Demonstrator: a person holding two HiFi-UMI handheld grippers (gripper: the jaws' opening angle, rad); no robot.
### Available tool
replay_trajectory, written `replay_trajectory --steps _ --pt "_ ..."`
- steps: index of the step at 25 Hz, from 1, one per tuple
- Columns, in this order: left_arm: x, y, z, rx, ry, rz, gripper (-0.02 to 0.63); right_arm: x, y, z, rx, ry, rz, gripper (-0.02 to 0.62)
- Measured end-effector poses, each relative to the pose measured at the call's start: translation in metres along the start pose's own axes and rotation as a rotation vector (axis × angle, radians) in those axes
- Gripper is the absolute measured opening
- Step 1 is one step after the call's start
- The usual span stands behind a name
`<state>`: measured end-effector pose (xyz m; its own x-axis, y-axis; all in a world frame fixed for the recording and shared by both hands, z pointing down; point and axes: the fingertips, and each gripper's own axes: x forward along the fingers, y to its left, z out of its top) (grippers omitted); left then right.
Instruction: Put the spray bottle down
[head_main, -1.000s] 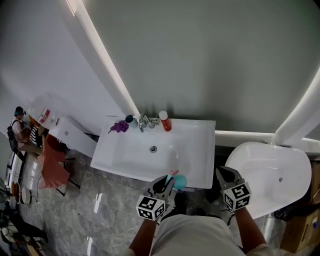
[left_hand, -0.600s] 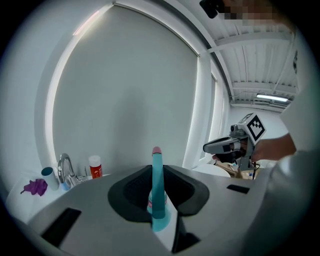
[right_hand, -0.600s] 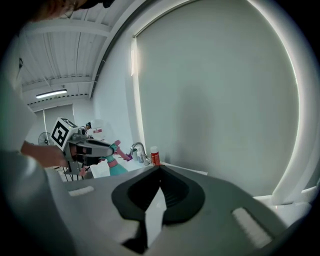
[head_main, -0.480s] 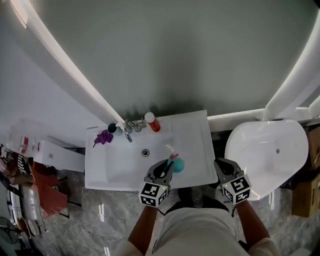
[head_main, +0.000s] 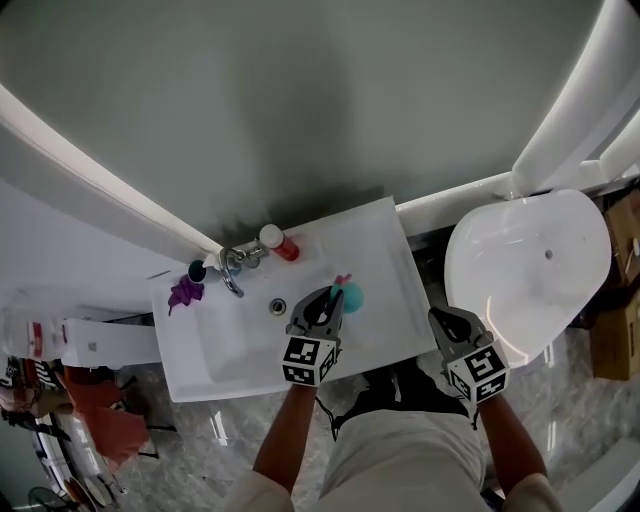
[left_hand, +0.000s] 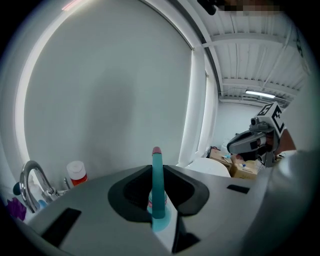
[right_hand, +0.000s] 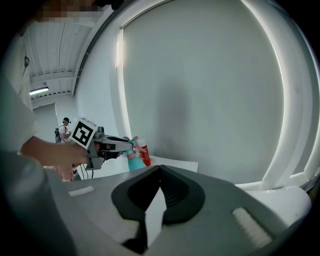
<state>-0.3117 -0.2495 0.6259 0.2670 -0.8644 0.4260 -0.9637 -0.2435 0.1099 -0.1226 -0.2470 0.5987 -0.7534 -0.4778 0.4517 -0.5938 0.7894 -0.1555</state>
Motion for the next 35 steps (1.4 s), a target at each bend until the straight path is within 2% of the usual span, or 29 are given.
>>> replay_trajectory --steps 15,27,35 --pt "0.115 0.047 -0.015 0.088 0.061 0.041 0.067 0.047 -0.049 -0.016 0.042 0.048 0.007 0.011" --pt "0.182 0.099 -0.021 0.137 0.095 0.129 0.067 0.076 -0.074 -0.032 0.081 0.076 0.031 0.011" --pt "0.205 0.12 -0.045 0.09 0.149 0.163 0.067 0.087 -0.092 -0.029 0.091 0.08 0.026 0.011"
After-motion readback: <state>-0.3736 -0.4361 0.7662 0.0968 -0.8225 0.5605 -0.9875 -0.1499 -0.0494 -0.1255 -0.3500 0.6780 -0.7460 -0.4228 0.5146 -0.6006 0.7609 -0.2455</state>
